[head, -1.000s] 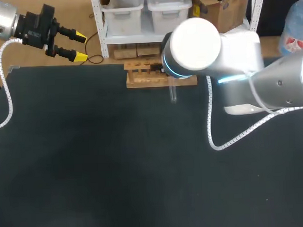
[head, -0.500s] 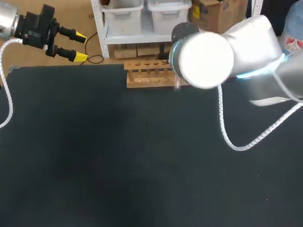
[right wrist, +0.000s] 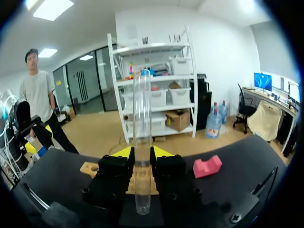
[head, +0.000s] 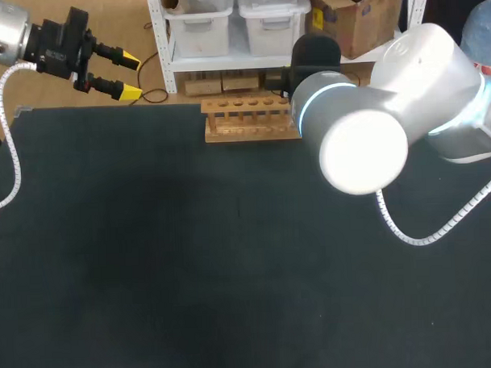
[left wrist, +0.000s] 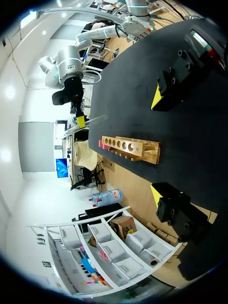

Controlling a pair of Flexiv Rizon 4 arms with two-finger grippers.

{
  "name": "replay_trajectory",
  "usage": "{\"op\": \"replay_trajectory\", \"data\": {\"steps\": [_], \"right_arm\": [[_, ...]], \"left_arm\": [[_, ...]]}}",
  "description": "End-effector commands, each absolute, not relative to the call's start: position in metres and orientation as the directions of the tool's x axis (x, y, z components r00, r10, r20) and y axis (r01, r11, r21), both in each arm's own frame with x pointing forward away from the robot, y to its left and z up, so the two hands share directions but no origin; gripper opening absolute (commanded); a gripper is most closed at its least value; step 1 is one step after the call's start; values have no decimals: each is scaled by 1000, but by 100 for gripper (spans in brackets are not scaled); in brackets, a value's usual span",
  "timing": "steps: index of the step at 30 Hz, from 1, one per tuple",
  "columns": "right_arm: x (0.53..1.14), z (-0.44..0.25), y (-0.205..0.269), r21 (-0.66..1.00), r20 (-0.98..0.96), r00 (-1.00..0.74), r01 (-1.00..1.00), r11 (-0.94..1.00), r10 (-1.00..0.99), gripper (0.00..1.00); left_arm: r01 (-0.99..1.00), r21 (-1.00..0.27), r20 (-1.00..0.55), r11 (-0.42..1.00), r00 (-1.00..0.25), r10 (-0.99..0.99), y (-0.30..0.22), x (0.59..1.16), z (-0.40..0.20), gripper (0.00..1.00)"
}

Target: Grasp the test tube, adjust it, and insert it.

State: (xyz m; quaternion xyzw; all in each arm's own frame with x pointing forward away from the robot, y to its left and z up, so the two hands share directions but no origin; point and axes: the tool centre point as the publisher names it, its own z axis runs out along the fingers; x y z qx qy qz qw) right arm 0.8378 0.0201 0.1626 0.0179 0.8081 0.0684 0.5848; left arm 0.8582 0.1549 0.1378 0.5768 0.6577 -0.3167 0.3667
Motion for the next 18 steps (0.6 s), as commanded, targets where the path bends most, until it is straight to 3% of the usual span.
{"op": "replay_trajectory", "data": {"steps": [1,18], "right_arm": [[839,168,16,142,-974,-190,-77,987,125,0],[866,201,23,155,-984,62,-165,974,167,0]], "left_arm": [[990,12,-848,139,-63,526,154,856,137,100],[990,12,-848,139,-63,526,154,856,137,100]]}}
